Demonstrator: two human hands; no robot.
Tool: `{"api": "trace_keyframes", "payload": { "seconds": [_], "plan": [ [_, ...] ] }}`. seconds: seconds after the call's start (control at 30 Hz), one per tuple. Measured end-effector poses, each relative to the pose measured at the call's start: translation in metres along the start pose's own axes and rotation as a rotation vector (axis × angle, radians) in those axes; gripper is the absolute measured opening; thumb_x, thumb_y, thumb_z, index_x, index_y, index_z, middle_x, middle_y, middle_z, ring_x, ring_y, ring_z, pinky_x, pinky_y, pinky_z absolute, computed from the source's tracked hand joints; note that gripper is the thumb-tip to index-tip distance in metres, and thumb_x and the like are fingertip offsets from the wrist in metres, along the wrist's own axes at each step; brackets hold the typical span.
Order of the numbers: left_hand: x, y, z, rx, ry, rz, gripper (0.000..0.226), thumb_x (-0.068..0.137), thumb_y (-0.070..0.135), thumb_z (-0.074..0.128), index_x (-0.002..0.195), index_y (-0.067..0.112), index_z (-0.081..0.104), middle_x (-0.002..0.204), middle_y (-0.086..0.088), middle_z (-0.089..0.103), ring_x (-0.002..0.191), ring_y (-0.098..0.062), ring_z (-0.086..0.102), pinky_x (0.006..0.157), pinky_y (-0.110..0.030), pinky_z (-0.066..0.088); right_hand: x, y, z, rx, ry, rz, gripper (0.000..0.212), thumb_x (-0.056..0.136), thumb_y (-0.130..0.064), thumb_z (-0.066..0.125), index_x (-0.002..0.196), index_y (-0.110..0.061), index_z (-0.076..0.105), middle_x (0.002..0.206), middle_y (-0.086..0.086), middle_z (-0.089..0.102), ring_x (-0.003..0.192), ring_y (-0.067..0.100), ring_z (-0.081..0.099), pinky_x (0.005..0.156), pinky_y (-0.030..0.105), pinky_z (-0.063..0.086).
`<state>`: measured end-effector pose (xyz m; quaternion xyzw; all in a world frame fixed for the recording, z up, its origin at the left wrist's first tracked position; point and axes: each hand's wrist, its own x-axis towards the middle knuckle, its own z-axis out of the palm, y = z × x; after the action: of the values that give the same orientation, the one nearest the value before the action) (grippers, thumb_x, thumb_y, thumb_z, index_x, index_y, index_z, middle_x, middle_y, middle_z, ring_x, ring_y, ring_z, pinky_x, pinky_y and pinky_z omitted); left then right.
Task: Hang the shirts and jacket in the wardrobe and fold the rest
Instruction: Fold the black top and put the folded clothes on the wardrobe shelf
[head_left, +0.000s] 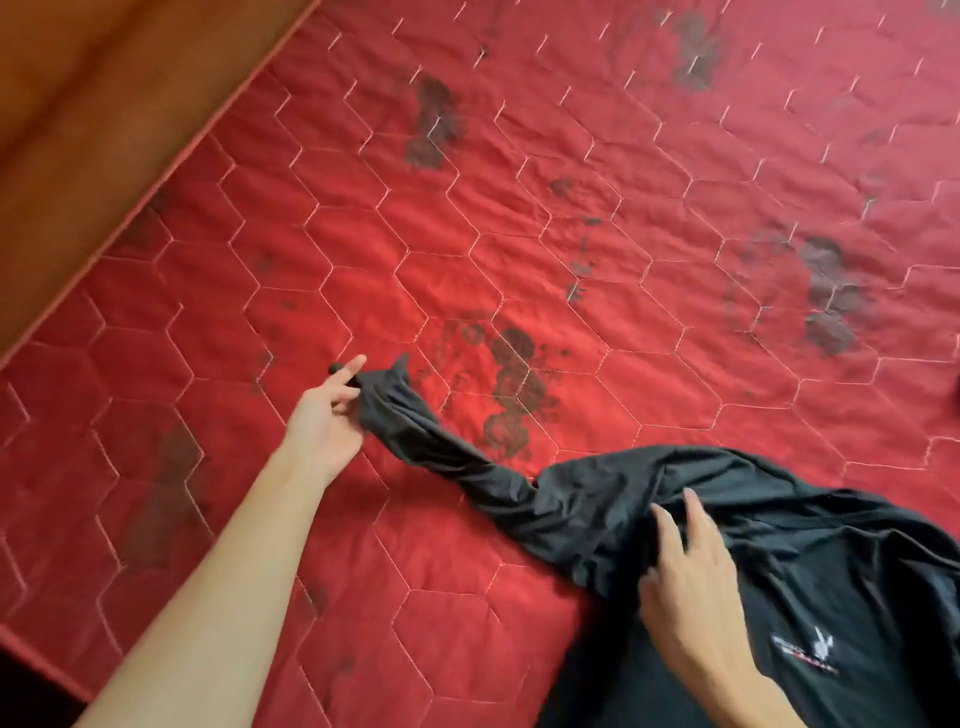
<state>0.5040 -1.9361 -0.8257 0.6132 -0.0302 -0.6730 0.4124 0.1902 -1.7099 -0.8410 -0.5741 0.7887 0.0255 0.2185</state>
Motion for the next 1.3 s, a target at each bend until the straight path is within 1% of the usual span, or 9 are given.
{"api": "trace_keyframes", "payload": {
  "seconds": [0.2, 0.27, 0.37, 0.47, 0.7, 0.87, 1.0, 1.1, 1.3],
  "plan": [
    [0.004, 0.005, -0.019, 0.019, 0.112, 0.108, 0.052, 0.087, -0.020, 0.033, 0.126, 0.002, 0.061, 0.095, -0.011, 0.059, 0.103, -0.027, 0.055, 0.102, -0.048, 0.047, 0.067, -0.143, -0.013, 0.240, -0.054, -0.440, 0.054, 0.085, -0.018, 0.066, 0.137, -0.012, 0.051, 0.133, 0.006, 0.059, 0.122, 0.030, 0.052, 0.103, 0.041, 0.042],
    [0.000, 0.015, -0.026, 0.012, 0.110, 0.140, 0.057, 0.089, -0.020, 0.030, 0.137, 0.001, 0.053, 0.119, -0.011, 0.055, 0.113, -0.025, 0.054, 0.113, -0.053, 0.035, 0.077, -0.182, -0.006, 0.210, -0.129, -0.521, 0.052, 0.089, -0.023, 0.063, 0.137, -0.012, 0.047, 0.134, 0.006, 0.056, 0.123, 0.030, 0.050, 0.102, 0.040, 0.039],
    [-0.010, 0.036, -0.037, -0.012, 0.066, 0.214, 0.058, 0.090, -0.020, 0.026, 0.140, -0.002, 0.048, 0.150, -0.015, 0.042, 0.129, -0.025, 0.051, 0.111, -0.052, 0.037, 0.081, -0.224, 0.004, 0.169, -0.205, -0.526, 0.073, 0.089, -0.033, 0.067, 0.148, -0.012, 0.029, 0.140, 0.007, 0.050, 0.128, 0.030, 0.047, 0.102, 0.039, 0.036],
    [-0.020, 0.055, -0.049, -0.063, -0.033, 0.274, 0.052, 0.087, -0.023, 0.029, 0.126, -0.003, 0.056, 0.150, -0.024, 0.041, 0.141, -0.034, 0.040, 0.106, -0.049, 0.046, 0.084, -0.251, 0.009, 0.342, -0.215, -0.396, 0.083, 0.089, -0.033, 0.067, 0.153, -0.015, 0.018, 0.130, 0.011, 0.058, 0.117, 0.035, 0.053, 0.098, 0.044, 0.043],
    [-0.026, 0.044, -0.078, 0.206, -0.026, 0.299, 0.056, 0.091, -0.011, 0.051, 0.140, 0.015, 0.052, 0.133, -0.008, 0.060, 0.119, -0.020, 0.063, 0.091, -0.036, 0.054, 0.096, -0.282, -0.008, 0.810, -0.405, -0.194, 0.030, 0.082, -0.008, 0.053, 0.100, -0.022, 0.072, 0.069, -0.008, 0.065, 0.063, 0.008, 0.059, 0.066, 0.021, 0.047],
    [-0.026, 0.020, -0.085, 0.171, -0.151, -0.147, 0.075, 0.077, 0.046, 0.080, 0.136, 0.009, 0.052, 0.136, -0.009, 0.055, 0.095, -0.021, 0.070, 0.074, -0.039, 0.059, 0.101, -0.276, -0.024, 1.158, -0.562, -0.114, 0.040, 0.076, 0.002, 0.046, 0.095, -0.017, 0.075, 0.081, -0.001, 0.070, 0.077, 0.010, 0.063, 0.075, 0.024, 0.049],
    [-0.037, 0.019, -0.073, 0.078, -0.232, -0.255, 0.039, 0.088, 0.042, 0.068, 0.102, 0.006, 0.074, 0.083, -0.006, 0.069, 0.068, -0.014, 0.064, 0.059, -0.022, 0.054, 0.098, -0.270, -0.028, 1.450, -0.754, -0.036, 0.047, 0.075, 0.001, 0.041, 0.109, -0.009, 0.072, 0.092, 0.012, 0.072, 0.076, 0.015, 0.069, 0.065, 0.022, 0.052],
    [-0.037, 0.020, -0.080, 0.144, -0.211, -0.195, 0.044, 0.081, 0.038, 0.074, 0.111, 0.005, 0.073, 0.100, -0.008, 0.072, 0.086, -0.016, 0.069, 0.082, -0.024, 0.056, 0.095, -0.262, -0.034, 1.331, -0.728, -0.062, 0.034, 0.080, -0.010, 0.054, 0.107, -0.014, 0.075, 0.104, 0.014, 0.074, 0.091, 0.017, 0.070, 0.081, 0.026, 0.052],
    [-0.041, 0.051, -0.098, 0.154, 0.082, 0.111, 0.016, 0.082, 0.013, 0.075, 0.097, 0.009, 0.071, 0.092, -0.008, 0.073, 0.079, -0.017, 0.069, 0.075, -0.024, 0.058, 0.080, -0.242, -0.029, 0.691, -0.381, -0.161, 0.035, 0.083, -0.022, 0.069, 0.117, -0.024, 0.068, 0.115, -0.005, 0.071, 0.107, 0.010, 0.064, 0.100, 0.030, 0.047]
  ]
}}
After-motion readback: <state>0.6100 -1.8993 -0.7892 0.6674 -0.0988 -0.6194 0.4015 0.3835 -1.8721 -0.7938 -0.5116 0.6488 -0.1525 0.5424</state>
